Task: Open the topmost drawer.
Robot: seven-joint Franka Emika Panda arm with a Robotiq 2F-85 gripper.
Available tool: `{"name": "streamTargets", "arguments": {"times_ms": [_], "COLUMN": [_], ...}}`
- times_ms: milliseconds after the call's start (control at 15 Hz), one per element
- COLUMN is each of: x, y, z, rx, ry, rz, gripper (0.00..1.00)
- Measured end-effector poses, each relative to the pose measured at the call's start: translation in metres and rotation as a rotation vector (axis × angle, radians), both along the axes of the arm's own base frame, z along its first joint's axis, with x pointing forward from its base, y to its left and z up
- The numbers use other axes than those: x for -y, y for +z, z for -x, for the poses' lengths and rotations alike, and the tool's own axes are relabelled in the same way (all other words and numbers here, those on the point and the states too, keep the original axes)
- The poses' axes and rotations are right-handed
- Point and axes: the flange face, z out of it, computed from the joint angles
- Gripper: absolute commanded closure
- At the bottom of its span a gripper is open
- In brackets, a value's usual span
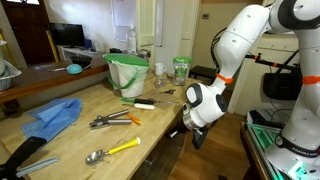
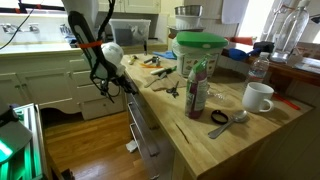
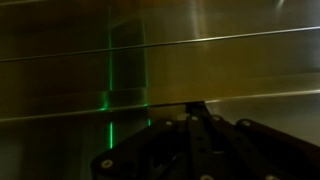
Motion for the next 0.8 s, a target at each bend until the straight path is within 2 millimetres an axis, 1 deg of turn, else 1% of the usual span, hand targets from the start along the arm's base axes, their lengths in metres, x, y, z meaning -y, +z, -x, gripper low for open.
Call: {"name": "streamTargets", "arguments": {"times_ms": [400, 800], "x": [0.007, 0.010], "y": [0.008, 0.013], "z": [-0.003, 0.007], "rx": [-0.080, -0.160], "ry": [-0.057, -0.067], "rz": [-0.106, -0.169], "gripper": [1.00, 1.00]}}
